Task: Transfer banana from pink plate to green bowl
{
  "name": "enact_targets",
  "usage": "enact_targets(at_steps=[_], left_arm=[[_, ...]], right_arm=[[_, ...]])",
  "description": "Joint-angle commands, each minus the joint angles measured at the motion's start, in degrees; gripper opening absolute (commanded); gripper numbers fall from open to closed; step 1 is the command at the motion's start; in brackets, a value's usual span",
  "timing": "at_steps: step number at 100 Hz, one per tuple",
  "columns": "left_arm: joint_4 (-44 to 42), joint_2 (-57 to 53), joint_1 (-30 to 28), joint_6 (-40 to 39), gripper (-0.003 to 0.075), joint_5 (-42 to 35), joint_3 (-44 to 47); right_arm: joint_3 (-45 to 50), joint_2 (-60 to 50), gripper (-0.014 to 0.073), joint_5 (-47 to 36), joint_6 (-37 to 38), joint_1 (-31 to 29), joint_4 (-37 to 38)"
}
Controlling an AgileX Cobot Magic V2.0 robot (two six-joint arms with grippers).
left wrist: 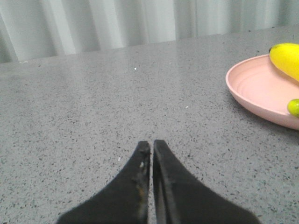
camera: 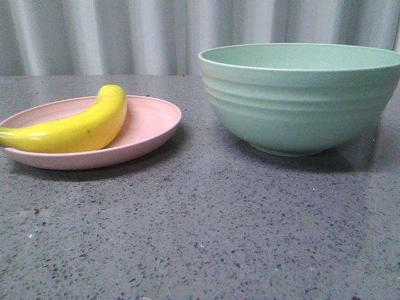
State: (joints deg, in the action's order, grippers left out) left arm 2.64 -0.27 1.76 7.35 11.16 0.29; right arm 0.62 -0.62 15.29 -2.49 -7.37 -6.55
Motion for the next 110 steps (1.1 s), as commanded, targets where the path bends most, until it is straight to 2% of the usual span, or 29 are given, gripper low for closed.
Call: enact_targets(at_steps=[1,31,93,110], left_arm=[[0.1,-1.6,0.5,-0.1,-0.0020,-5.8,0.4],[0.1,-1.6,0.5,-0.1,-0.0020,-7.7,0.4],[0.4,-1.6,0.5,-0.1,-0.0020,-7.9,0.4],[0.4,-1.6,0.5,-0.1,-0.0020,-10.0,0.4]], right_arm=[[1.4,-1.0,-0.0067,-6.1,-0.3,-0.3,0.5],[1.4,-1.0,-0.0067,-16.3,-0.3,-0.3,0.6],[1.4,-1.0,-0.0067,-16.6,-0.3,-0.3,0.6],[1.2,-1.0,-0.0067,-16.6,-0.3,-0.3,0.6]])
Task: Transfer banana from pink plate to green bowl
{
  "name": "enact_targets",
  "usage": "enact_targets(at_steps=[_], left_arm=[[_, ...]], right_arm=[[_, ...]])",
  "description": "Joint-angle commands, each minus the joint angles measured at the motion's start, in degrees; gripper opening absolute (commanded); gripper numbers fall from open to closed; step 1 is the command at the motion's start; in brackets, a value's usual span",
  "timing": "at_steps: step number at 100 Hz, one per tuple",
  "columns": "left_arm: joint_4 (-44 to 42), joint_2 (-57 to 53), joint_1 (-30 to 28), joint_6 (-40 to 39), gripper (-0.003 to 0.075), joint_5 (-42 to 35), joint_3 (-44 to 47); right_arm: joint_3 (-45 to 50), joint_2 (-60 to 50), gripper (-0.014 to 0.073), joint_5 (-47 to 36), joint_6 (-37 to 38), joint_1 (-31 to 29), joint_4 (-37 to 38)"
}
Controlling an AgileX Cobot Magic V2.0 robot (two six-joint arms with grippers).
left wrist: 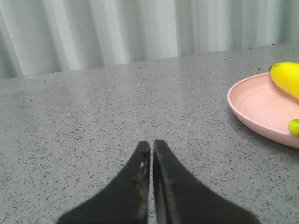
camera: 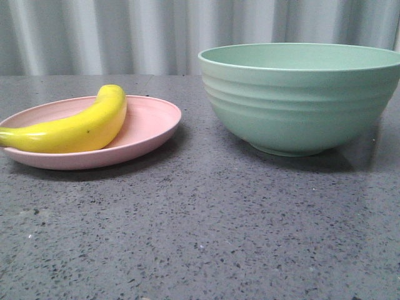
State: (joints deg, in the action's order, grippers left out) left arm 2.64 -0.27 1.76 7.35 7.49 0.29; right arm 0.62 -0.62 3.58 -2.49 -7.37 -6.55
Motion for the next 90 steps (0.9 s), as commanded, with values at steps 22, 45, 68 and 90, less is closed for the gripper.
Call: enact_targets(at_steps=[22,45,68,90], left_arm=[[0.4,-1.6,0.5,-0.1,-0.0020,-7.0,0.4],[0.4,-1.6,0.5,-0.1,-0.0020,-7.2,0.4],[0.4,-1.6,0.5,-0.1,-0.0020,-7.2,0.4],[0.4,-1.6,0.5,-0.1,-0.0020,-7.2,0.4]], right_arm=[[1.2,-1.0,-0.0067,-5.2,-0.3,-0.3,0.6],[1.2,-1.0,-0.0067,-5.4,-0.3,-0.3,0.6],[1.2,-1.0,-0.0067,-5.4,-0.3,-0.3,0.6],[1.2,-1.0,-0.0067,-5.4,-0.3,-0.3,0.6]])
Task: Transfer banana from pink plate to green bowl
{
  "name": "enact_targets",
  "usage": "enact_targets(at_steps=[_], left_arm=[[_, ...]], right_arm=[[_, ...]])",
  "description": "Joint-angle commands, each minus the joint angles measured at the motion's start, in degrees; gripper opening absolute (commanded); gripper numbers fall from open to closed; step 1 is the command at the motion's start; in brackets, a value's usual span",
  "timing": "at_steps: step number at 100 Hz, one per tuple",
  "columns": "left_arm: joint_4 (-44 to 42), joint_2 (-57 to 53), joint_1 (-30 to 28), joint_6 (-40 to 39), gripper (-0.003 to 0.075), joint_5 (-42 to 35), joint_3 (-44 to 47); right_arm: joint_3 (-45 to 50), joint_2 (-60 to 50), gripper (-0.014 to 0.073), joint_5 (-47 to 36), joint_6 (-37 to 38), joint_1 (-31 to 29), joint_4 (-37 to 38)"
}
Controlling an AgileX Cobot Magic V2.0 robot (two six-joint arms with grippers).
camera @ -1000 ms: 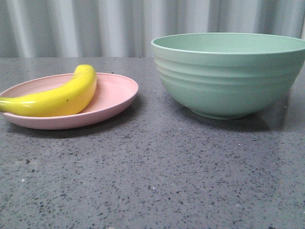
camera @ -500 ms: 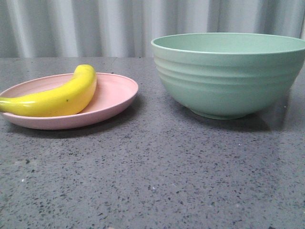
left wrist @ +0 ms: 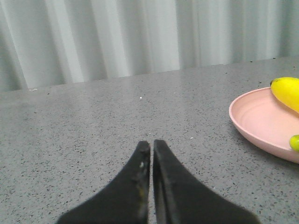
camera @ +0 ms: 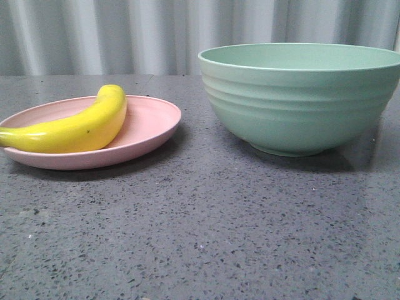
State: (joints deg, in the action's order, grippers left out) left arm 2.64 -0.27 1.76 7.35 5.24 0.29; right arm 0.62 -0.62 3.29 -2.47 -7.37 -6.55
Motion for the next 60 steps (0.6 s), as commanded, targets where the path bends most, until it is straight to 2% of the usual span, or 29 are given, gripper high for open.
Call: enact_targets(at_steps=[1,60], left_arm=[[0.4,-1.6,0.5,-0.1,-0.0020,-4.9,0.4],[0.9,-1.6,0.5,-0.1,-0.0020,-4.9,0.4]], right_arm=[[1.2,-1.0,-0.0067,-5.1,-0.3,-0.3,0.6],[1.2,-1.0,-0.0067,-5.1,-0.3,-0.3,0.6]])
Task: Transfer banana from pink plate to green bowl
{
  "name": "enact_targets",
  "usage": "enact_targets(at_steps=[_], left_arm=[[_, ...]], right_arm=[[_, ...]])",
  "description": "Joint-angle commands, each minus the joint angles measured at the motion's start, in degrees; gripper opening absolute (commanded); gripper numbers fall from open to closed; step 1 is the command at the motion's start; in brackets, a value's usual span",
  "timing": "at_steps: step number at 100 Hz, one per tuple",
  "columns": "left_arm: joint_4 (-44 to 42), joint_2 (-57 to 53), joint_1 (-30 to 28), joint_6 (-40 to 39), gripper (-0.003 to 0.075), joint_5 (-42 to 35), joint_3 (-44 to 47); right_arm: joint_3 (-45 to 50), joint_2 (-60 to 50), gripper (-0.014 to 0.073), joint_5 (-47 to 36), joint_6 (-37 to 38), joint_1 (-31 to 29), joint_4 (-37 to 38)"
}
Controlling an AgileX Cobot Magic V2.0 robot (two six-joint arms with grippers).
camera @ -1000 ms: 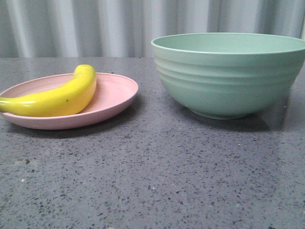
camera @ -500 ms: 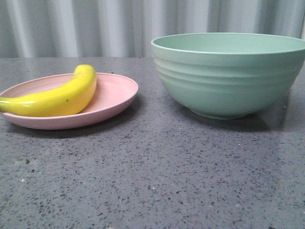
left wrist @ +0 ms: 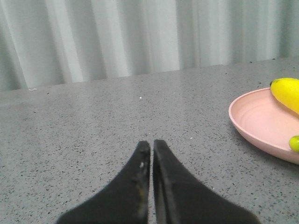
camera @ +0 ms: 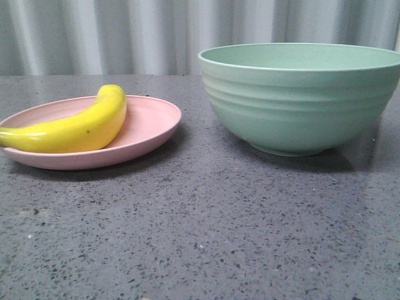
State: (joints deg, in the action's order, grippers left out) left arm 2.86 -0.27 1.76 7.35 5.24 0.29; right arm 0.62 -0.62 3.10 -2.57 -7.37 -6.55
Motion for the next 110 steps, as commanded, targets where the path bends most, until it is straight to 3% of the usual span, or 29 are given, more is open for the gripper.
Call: enact_targets(at_steps=[1,26,45,90,110], left_arm=[[0.6,-1.6,0.5,-0.1,-0.0020,-4.9,0.4],[0.6,-1.6,0.5,-0.1,-0.0020,-4.9,0.0],[0.2,-0.1,0.5,-0.1,-0.0020,-4.1,-4.5],[-1.0,20.9,0.5,-0.1,-0.0020,-9.5,-16.9],[-0.2,27.3,0.5,-0.1,0.0003,-15.6,-17.5]], right_arm=[[1.2,-1.0,-0.0067,-4.9,-0.2,-0.3,0.6],[1.1,-1.0,-0.0067,-4.5,-0.2,-0.3,0.6],[-4.0,1.5,-0.0067,4.9,-0.2,-0.3,0.6],[-16.9,22.0,-0.0059,6.2,-0.2,-0.3,-1.7],[-17.4,24.0,-0.0062,2.5,-0.2,-0.3,-1.8]])
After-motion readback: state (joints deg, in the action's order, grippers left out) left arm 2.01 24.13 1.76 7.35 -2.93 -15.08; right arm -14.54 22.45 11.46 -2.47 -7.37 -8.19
